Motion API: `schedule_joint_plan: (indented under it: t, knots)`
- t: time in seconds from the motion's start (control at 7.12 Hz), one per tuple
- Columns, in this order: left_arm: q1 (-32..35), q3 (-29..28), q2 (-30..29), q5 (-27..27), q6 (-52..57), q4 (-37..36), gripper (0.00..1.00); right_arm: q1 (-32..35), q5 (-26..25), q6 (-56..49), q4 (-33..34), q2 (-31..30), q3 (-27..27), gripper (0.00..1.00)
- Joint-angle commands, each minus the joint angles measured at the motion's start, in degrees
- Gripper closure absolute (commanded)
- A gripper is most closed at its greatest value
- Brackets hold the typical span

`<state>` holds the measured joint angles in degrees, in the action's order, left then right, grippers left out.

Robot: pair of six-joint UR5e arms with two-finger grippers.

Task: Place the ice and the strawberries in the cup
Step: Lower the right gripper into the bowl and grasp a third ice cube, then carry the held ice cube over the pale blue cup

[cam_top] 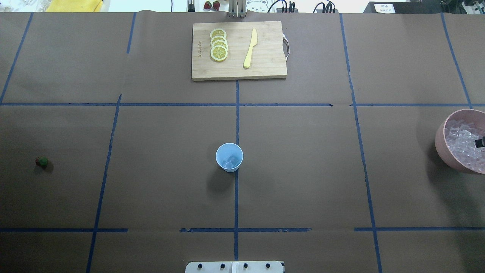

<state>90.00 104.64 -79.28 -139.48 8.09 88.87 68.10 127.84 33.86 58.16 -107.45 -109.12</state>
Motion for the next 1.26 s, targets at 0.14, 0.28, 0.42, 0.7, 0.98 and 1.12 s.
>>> schedule_joint_plan:
  t: [0.14, 0.28, 0.42, 0.7, 0.98, 1.12]
  knots:
    - [0.0, 0.04, 0.0, 0.0, 0.0, -0.01, 0.0, -2.59, 0.31, 2.16, 28.51, 16.76, -11.36, 1.0]
    - [0.0, -0.05, 0.0, 0.0, 0.0, -0.01, 0.0, -7.93, -1.26, 7.23, 34.85, 26.06, -11.2, 1.0]
    - [0.0, -0.14, 0.0, 0.0, 0.0, 0.08, 0.0, -15.38, -5.8, 16.67, 40.31, 35.38, -11.02, 1.0]
    - [0.0, -0.23, 0.0, 0.0, 0.0, 0.08, 0.0, -28.41, -15.38, 30.07, 48.42, 50.69, -6.31, 1.0]
    - [0.0, -0.23, 0.0, 0.0, 0.0, 0.08, 0.0, -34.23, -18.49, 38.71, 48.89, 62.32, 2.12, 1.0]
    - [0.0, -0.23, 0.0, 0.0, 0.0, 0.08, 0.0, -36.35, -20.68, 43.27, 48.89, 68.11, 8.08, 1.0]
